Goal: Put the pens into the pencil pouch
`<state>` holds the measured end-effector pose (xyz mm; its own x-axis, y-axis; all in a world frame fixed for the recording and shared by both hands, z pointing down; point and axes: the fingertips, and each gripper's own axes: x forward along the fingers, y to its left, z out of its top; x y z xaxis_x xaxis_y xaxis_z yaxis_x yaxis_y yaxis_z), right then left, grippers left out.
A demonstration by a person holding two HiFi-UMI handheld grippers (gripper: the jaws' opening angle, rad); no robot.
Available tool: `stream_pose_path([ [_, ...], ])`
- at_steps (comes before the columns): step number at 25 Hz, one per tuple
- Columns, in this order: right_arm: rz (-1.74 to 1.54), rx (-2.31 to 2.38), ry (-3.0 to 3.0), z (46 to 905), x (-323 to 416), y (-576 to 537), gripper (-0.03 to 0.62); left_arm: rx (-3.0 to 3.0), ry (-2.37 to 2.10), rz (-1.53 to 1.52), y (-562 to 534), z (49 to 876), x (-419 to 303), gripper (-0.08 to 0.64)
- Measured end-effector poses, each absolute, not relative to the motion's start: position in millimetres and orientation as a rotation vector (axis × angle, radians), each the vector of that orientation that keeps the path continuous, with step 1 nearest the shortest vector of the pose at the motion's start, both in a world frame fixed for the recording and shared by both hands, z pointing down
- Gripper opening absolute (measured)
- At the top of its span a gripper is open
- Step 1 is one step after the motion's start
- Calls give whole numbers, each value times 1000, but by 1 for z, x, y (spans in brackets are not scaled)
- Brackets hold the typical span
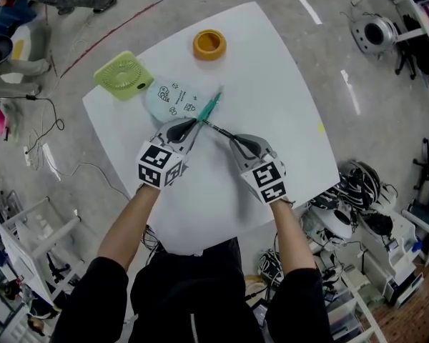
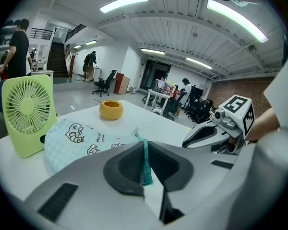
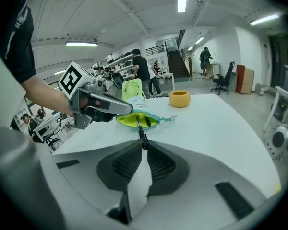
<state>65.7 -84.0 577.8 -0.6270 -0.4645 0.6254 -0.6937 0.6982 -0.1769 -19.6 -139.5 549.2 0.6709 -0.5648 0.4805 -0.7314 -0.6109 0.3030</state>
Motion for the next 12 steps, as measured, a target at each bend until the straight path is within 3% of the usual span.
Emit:
stream_pose_path([
  [12,618,888,-2374,588,25,-102,44,2410,-972,438,-132,545,-19,37],
])
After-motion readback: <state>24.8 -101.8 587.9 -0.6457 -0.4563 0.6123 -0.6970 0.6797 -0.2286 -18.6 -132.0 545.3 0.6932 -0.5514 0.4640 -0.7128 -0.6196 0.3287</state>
